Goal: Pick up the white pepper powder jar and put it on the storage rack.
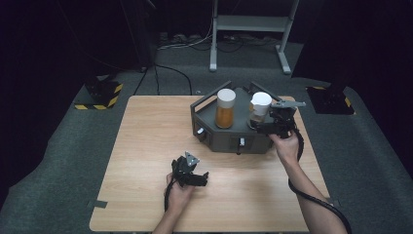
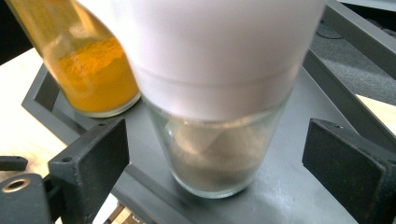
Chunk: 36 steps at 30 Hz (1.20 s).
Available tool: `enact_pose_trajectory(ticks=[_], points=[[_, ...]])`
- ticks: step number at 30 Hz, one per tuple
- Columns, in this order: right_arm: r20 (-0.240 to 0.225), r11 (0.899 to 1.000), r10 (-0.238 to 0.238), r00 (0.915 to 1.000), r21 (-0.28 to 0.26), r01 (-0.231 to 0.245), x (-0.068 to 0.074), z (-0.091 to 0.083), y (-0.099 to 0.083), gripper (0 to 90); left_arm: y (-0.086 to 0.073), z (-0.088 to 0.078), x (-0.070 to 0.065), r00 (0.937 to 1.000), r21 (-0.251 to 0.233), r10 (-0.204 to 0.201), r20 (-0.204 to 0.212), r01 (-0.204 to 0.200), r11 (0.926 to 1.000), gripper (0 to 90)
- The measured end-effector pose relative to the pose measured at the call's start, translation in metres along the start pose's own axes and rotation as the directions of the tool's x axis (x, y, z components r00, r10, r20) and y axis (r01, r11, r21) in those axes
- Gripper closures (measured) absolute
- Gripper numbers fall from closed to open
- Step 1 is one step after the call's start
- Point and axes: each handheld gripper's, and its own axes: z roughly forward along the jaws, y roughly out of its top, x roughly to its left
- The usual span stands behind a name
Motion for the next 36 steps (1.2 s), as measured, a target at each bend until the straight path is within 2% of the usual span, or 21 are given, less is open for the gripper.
enact_pose_trajectory(ticks=[15,24,36], points=[[0.003,1.0,-0.002,1.0,-0.015,0.002,0.001,-0.022,-0.021,6.9,0.0,0.0,0.0,1.0,0.0,0.0,0.0,0.0,1.0,4.6],[0.022,1.0,0.002,0.9997,0.007,-0.003,0.003,-0.031,-0.033,8.2,0.0,0.0,0.0,1.0,0.0,0.0,0.0,0.0,1.0,4.6],[0.035,1.0,0.022,0.9992,0.001,-0.022,0.0,-0.045,-0.052,8.5,0.0,0.0,0.0,1.0,0.0,0.0,0.0,0.0,1.0,4.6]])
